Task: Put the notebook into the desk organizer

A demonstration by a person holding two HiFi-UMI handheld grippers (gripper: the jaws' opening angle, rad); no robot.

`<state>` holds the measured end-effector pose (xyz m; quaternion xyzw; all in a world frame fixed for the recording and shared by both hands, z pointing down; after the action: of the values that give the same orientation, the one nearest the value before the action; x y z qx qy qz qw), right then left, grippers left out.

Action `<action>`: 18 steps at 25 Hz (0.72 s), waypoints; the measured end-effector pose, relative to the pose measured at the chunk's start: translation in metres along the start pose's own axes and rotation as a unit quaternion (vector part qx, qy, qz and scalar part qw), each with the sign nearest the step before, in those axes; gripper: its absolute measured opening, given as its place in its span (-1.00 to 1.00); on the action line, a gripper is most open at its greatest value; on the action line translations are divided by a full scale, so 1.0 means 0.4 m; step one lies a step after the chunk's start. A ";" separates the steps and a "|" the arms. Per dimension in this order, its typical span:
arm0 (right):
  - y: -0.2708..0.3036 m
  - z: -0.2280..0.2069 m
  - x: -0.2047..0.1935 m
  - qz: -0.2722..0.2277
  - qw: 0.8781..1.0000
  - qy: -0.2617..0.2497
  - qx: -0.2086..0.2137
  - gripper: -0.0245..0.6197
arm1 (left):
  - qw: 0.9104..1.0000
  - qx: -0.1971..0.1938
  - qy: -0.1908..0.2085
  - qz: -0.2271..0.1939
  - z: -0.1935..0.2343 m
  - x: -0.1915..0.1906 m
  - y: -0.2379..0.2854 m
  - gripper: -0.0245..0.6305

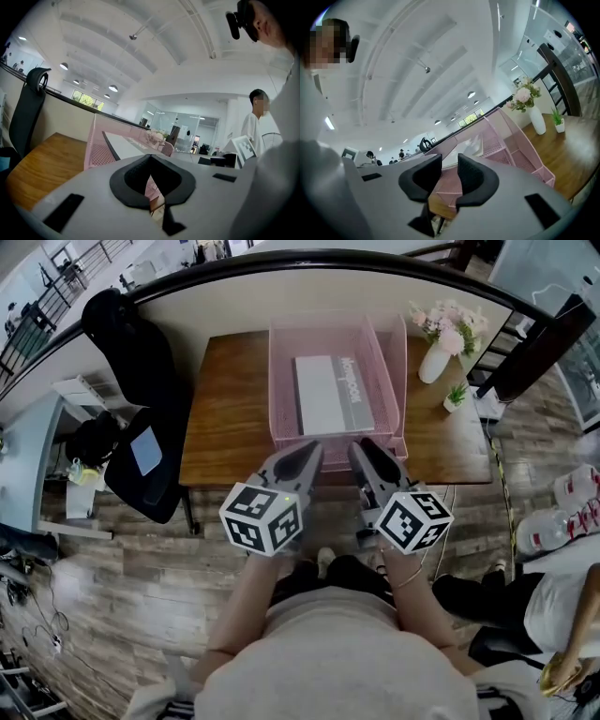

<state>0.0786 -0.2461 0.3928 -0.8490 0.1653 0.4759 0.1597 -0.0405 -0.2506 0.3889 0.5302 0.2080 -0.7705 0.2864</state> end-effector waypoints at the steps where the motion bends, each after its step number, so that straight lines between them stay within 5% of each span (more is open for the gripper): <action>1: -0.001 0.005 0.003 0.002 1.000 -0.005 0.003 -0.63 | 1.000 -0.003 0.003 0.002 -0.003 -0.001 0.000 -0.89; 7: -0.008 0.043 0.011 0.016 0.996 -0.089 0.024 -0.80 | 0.999 -0.011 0.042 0.015 -0.024 -0.002 0.001 -0.89; 18: -0.018 0.071 0.008 0.042 0.984 -0.166 0.050 -0.89 | 0.996 -0.009 0.086 0.024 -0.036 0.000 -0.002 -0.89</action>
<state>0.0618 -0.2279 0.3767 -0.7416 0.1956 0.6074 0.2068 -0.0311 -0.2411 0.3837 0.5965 0.2261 -0.7133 0.2903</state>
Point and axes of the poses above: the fingertips, and each gripper's own axes: y forward along the fingers, z to its left, x out of its top, the point moved 4 cm from there along -y, backward along the fingers, and after that the axes turned 10 degrees about -z, right-handed, at the moved point
